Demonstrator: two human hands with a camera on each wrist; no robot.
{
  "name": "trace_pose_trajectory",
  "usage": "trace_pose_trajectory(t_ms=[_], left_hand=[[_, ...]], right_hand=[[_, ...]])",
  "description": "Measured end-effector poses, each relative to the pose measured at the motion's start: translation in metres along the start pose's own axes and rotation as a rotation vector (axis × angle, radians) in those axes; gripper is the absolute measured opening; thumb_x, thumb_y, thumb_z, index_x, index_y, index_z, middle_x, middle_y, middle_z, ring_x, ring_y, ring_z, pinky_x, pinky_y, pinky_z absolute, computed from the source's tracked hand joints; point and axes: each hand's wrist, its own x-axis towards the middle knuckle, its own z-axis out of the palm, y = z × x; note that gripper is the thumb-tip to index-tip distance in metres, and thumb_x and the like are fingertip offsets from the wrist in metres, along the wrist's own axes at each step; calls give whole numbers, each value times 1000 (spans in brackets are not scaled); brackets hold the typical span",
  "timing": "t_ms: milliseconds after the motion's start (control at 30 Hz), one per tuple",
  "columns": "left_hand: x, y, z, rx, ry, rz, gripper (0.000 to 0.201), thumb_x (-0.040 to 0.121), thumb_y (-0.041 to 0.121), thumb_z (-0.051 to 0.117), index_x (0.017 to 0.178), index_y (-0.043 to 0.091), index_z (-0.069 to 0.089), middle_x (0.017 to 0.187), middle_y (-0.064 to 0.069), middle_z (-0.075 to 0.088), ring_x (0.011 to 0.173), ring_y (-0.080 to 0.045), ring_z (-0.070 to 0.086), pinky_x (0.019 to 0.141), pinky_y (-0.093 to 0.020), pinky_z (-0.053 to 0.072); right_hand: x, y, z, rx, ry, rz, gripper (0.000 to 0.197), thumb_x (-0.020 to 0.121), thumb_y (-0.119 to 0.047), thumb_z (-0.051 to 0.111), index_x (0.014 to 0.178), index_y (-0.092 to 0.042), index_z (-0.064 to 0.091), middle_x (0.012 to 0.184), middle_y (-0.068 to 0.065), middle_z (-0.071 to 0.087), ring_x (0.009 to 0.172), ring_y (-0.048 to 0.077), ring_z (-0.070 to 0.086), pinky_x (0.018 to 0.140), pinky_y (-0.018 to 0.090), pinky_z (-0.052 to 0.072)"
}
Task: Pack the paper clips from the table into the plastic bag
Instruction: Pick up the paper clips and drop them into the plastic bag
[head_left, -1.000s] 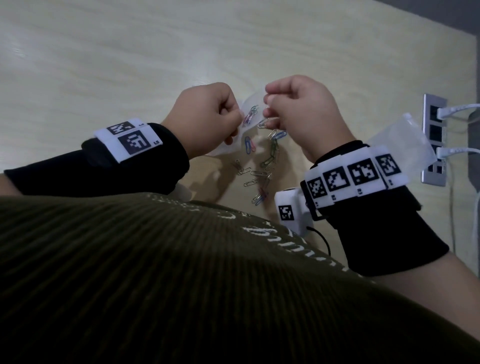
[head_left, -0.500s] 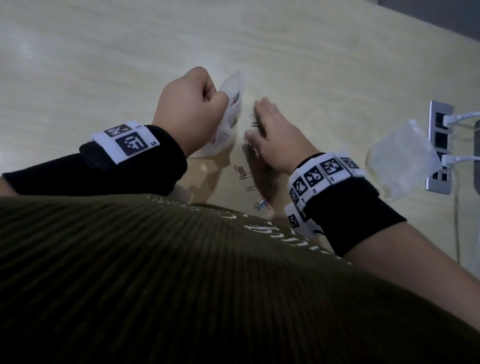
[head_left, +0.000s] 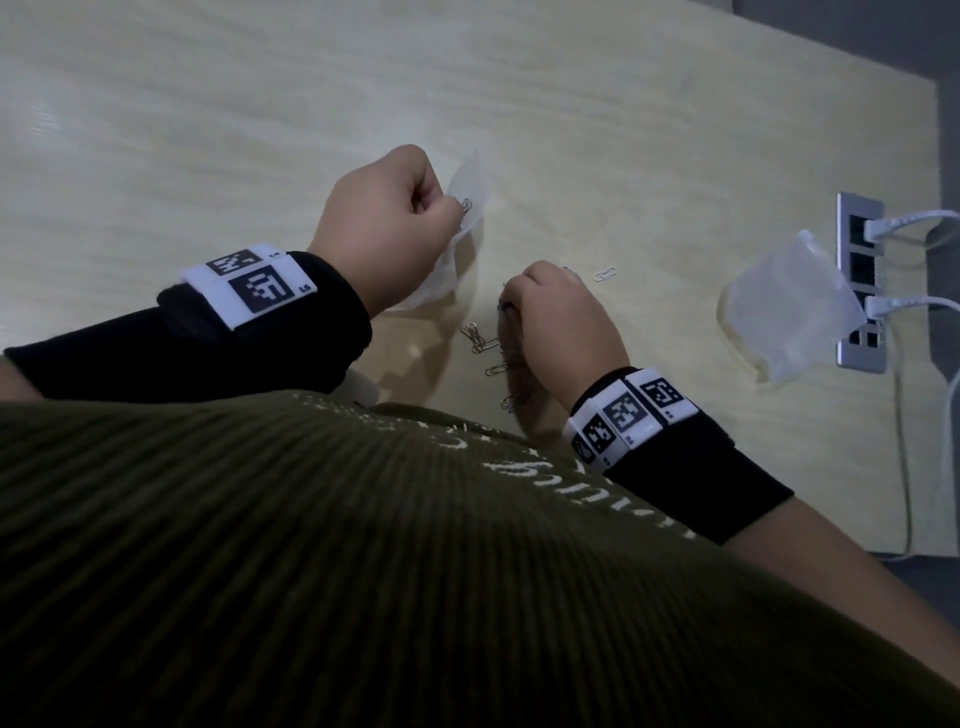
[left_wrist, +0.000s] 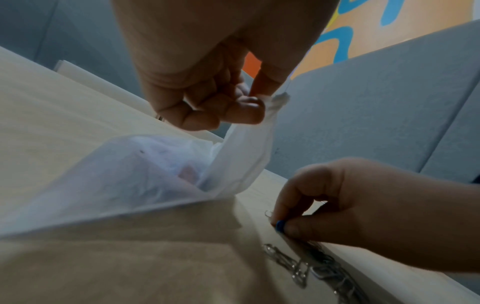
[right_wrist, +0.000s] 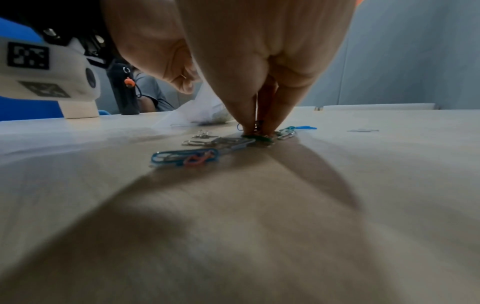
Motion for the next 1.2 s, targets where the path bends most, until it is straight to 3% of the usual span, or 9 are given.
trace_pose_trajectory(t_ms=[100,200,300,367,467,667,867,1033,1200], left_hand=[[-1,-2,4,-2,-73,22,10,78,21,48,75,12,52,71,-8,68,63,-18,67,76,-42,54],[-1,-4,8,17,-135,53,10,80,23,52,73,16,50,63,2,67,53,-5,65,91,-42,47],[1,-7,11,22,-185,53,11,83,21,54,77,12,54,63,3,68,54,-4,66,77,-28,46],[2,-8,11,42,-195,62,12,85,20,54,79,10,56,63,4,69,55,-3,66,72,-21,44],[3,-10,11,46,-207,60,13,86,20,54,80,9,57,62,6,69,56,-2,67,60,-9,45],[3,-10,14,39,-261,54,12,88,18,54,79,11,54,67,2,72,56,-7,69,69,-24,53],[1,-8,14,42,-285,92,11,89,18,53,79,13,53,68,2,71,57,-7,69,71,-27,53],[0,-9,13,44,-296,90,13,89,20,54,76,15,53,68,2,71,59,-8,70,71,-28,53],[1,-8,13,37,-263,75,10,87,17,54,79,10,54,67,3,71,57,-5,69,64,-19,50]], right_hand=[[1,0,-2,21,36,19,17,91,-11,49,95,-7,66,99,12,59,96,33,52,75,39,47],[6,1,-6,99,48,109,12,88,-12,57,90,-13,68,98,8,63,91,26,57,72,29,43],[10,5,-11,320,60,286,9,81,-12,67,78,-20,70,82,-3,66,77,11,60,70,23,47],[10,6,-14,530,84,397,12,77,-7,71,75,-18,70,68,-6,65,59,-1,60,60,17,49],[11,4,-28,913,136,499,13,77,0,72,74,-13,69,64,-1,67,52,4,64,54,19,54],[20,-6,-61,1591,76,532,11,84,6,64,83,-5,63,80,6,65,68,8,64,70,17,57],[23,-19,-57,1401,-27,576,9,85,6,64,87,-3,65,85,12,66,73,16,67,72,21,60],[22,-17,-61,1059,-124,464,33,88,-5,60,120,-11,61,112,7,66,98,18,68,81,30,60],[8,-8,-66,960,-17,476,18,83,-14,67,99,-18,60,93,5,67,83,19,70,76,34,61]])
